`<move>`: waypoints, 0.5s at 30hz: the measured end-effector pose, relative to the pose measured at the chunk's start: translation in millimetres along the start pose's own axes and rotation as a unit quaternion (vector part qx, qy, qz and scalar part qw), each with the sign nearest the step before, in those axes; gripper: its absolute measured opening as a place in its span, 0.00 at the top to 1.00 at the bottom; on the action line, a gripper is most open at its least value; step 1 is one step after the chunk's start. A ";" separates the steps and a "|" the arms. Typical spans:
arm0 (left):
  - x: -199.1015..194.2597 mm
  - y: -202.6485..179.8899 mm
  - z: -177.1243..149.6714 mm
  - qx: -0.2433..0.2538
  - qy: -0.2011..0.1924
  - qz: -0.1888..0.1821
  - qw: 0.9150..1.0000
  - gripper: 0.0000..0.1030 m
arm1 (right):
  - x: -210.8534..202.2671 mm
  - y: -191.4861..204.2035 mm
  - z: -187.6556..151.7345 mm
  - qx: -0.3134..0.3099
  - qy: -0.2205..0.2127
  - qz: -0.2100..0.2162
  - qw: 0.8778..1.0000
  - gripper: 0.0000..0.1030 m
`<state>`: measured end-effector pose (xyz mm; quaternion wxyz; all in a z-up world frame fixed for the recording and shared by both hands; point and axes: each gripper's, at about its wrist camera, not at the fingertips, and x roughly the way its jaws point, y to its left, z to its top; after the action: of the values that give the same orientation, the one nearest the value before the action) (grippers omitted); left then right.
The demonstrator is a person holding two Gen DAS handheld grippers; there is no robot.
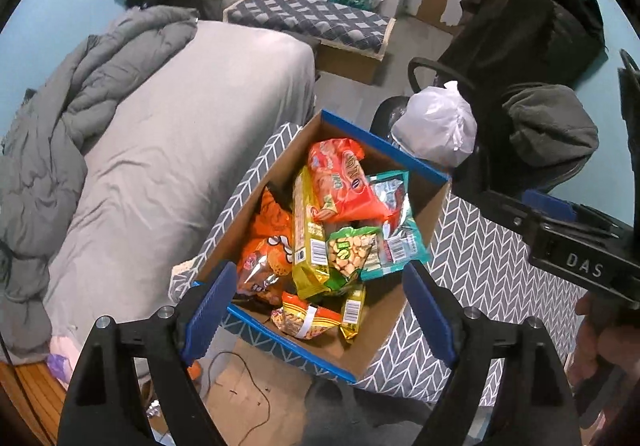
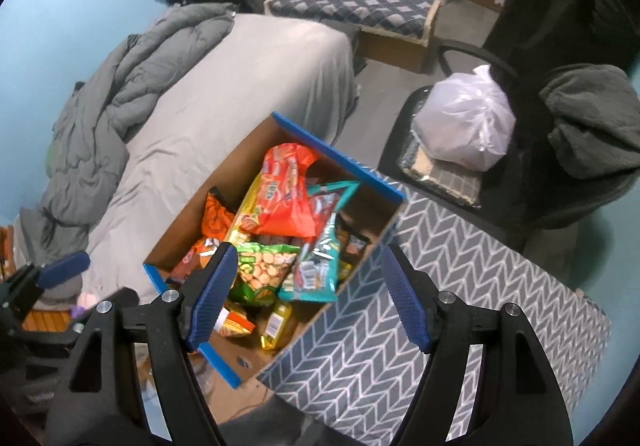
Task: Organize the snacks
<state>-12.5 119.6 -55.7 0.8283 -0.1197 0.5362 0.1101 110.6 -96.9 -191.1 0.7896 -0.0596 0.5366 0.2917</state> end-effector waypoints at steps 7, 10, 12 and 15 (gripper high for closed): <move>-16.2 -14.9 1.8 0.015 -0.012 0.000 1.000 0.17 | -36.8 -17.2 -12.2 0.027 -0.028 -0.008 0.999 0.28; -24.5 -20.6 2.6 0.014 -0.018 -0.009 1.000 0.17 | -51.4 -22.9 -16.7 0.033 -0.040 -0.013 0.999 0.28; -29.0 -24.1 3.8 0.014 -0.020 -0.012 1.000 0.17 | -59.1 -25.3 -19.9 0.036 -0.046 -0.017 0.998 0.28; -34.4 -29.4 5.3 0.017 -0.025 -0.013 0.999 0.17 | -69.1 -29.3 -25.5 0.038 -0.052 -0.029 0.998 0.28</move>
<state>-12.6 91.6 -19.7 0.8445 -0.1095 0.5159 0.0929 87.8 -158.8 -147.2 0.8262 -0.0299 0.5034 0.2510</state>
